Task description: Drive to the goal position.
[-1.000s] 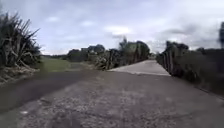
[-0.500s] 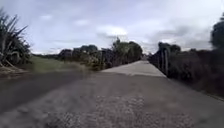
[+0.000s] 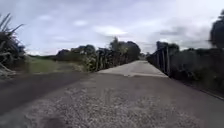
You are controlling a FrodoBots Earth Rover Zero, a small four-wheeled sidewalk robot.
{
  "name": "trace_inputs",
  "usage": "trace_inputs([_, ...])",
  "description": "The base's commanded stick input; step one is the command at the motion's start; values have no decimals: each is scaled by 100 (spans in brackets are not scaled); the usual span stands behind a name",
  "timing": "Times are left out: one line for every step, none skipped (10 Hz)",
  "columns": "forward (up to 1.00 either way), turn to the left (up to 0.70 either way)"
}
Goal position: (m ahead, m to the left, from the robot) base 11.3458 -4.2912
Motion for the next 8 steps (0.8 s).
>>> trace_inputs([70, -31])
trace_inputs([70, -15])
trace_inputs([70, 0])
trace_inputs([70, 0])
trace_inputs([70, 0])
trace_inputs([70, 0])
trace_inputs([70, 0])
trace_inputs([70, 0])
